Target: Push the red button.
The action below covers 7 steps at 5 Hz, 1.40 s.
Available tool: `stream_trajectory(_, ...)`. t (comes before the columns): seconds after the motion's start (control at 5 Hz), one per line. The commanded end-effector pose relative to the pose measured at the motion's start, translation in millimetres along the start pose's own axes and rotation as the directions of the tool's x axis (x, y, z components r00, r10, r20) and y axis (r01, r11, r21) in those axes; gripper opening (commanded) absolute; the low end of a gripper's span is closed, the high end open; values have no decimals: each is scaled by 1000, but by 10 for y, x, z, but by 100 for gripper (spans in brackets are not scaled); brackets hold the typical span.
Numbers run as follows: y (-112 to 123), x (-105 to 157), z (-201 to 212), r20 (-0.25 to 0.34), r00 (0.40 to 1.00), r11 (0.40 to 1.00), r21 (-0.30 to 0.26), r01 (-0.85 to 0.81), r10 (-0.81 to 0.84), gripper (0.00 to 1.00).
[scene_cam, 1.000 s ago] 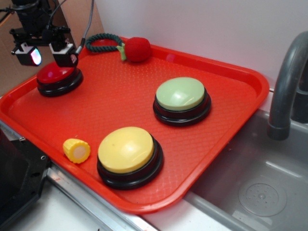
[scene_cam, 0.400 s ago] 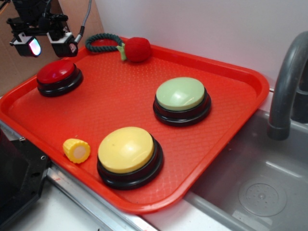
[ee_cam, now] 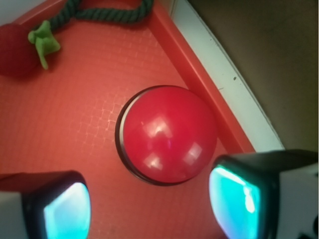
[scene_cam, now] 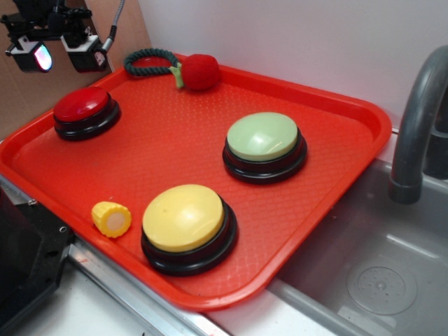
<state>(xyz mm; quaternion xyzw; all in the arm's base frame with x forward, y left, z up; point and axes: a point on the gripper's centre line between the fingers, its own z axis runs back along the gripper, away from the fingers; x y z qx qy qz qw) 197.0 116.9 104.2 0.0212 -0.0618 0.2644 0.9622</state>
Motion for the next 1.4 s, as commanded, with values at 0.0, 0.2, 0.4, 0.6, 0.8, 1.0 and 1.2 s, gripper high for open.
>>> stream_trajectory(0.0,-4,110,280,92,996,1000,6,17,-18,100)
stream_trajectory(0.2,-20,106,306,99,995,1000,3,23,-23,100)
stream_trajectory(0.4,-40,100,369,115,993,999,5,38,-38,100)
stream_trajectory(0.6,-70,91,415,129,990,999,5,49,-49,100)
stream_trajectory(0.8,-90,83,434,133,989,998,4,59,-59,100)
stream_trajectory(1.0,-119,65,478,142,987,997,-19,77,-73,100)
stream_trajectory(1.2,-135,41,529,166,983,996,-18,83,-79,100)
